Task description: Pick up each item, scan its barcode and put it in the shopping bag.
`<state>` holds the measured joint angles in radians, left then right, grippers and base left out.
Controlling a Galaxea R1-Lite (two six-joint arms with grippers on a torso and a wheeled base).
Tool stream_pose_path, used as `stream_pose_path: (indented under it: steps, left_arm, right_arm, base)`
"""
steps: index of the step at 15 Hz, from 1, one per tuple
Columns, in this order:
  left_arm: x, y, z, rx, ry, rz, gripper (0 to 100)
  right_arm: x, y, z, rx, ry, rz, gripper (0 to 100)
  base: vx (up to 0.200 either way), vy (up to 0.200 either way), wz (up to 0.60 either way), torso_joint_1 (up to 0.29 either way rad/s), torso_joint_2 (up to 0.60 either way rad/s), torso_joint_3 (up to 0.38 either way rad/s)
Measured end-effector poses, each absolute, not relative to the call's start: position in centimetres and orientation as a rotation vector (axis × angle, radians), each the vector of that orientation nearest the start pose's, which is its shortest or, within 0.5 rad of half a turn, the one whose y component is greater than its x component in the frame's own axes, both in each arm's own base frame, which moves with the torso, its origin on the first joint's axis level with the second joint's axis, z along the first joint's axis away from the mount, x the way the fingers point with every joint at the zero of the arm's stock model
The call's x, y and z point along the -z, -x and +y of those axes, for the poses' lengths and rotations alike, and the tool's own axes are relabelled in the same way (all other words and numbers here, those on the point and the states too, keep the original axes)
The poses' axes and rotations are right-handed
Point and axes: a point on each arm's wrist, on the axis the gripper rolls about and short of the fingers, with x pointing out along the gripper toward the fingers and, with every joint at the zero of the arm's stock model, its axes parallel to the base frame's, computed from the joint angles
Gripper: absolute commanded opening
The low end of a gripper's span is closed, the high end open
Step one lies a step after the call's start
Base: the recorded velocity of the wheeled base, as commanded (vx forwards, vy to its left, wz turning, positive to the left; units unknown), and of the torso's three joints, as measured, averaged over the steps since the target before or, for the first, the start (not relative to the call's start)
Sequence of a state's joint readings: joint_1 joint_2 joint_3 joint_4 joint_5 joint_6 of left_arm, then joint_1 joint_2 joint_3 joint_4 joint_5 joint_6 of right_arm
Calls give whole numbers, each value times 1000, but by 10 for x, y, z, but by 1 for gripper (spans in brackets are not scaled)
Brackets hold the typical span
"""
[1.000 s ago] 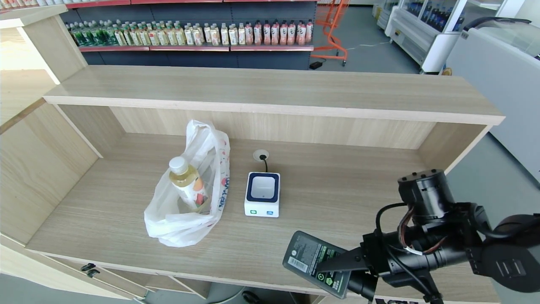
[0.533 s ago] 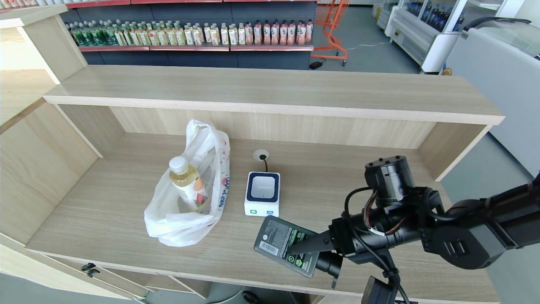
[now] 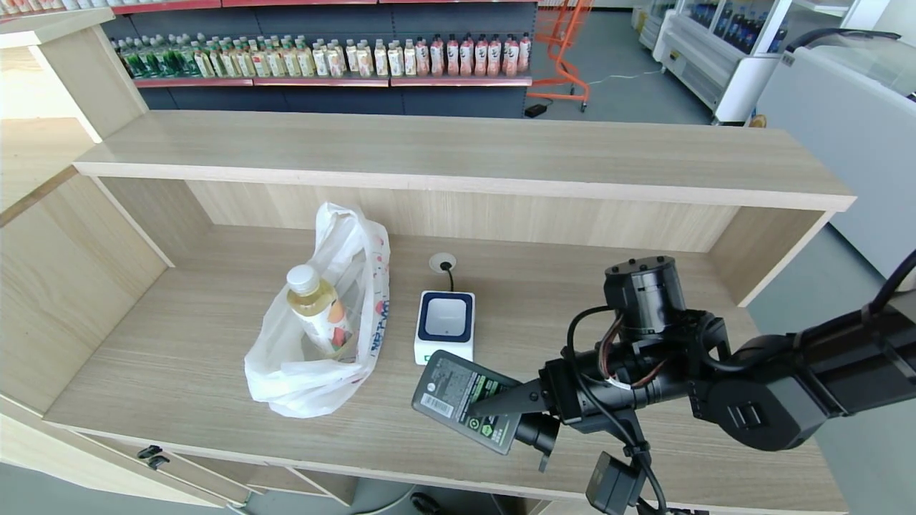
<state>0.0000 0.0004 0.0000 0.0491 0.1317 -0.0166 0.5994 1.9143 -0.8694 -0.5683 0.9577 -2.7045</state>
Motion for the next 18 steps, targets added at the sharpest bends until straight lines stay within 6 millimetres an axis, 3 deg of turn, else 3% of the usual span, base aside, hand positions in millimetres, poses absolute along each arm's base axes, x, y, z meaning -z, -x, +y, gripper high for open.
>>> stream_pose_path:
  steps: [14,16,18]
  left_arm:
    - [-70,23,3,-132,13,48,100]
    - [-71,23,3,-132,13,48,100]
    - [-70,23,3,-132,13,48,100]
  right_arm:
    - [-137,-267,206,-1005,1870,-1738,0]
    - [-141,-260,195,-1094,1789,-1602,0]
    - [-152,-242,169,-1251,1567,-1269,0]
  base:
    - [0,0,0,0,0,0]
    - [0,0,0,0,0,0]
    - [0,0,0,0,0,0]
